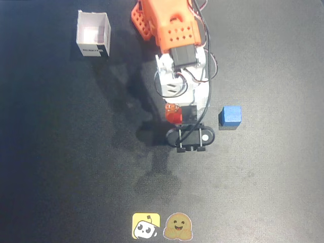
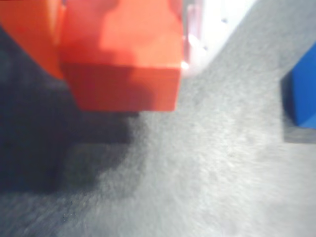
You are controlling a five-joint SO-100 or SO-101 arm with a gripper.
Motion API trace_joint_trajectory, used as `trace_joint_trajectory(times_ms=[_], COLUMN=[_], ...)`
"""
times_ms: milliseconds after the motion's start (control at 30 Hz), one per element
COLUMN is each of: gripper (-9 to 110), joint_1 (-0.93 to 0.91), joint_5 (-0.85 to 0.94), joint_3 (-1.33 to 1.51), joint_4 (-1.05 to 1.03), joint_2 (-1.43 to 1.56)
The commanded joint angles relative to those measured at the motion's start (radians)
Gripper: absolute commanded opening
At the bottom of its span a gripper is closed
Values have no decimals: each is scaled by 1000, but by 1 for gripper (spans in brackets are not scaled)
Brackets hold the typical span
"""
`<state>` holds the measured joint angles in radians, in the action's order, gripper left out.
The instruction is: Put the red cube on top of the blue cube.
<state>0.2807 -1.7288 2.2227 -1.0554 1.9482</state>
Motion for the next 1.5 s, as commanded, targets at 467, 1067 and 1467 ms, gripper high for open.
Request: trace_joint_trajectory(times_ms=[467,1067,1467], gripper=[8,8,8], joint_1=[172,402,440], joint_5=[-66,-219,-138], joint_3=[-195,-83,-26], joint_4=[-94,80,172], joint_2=[34,28,-21])
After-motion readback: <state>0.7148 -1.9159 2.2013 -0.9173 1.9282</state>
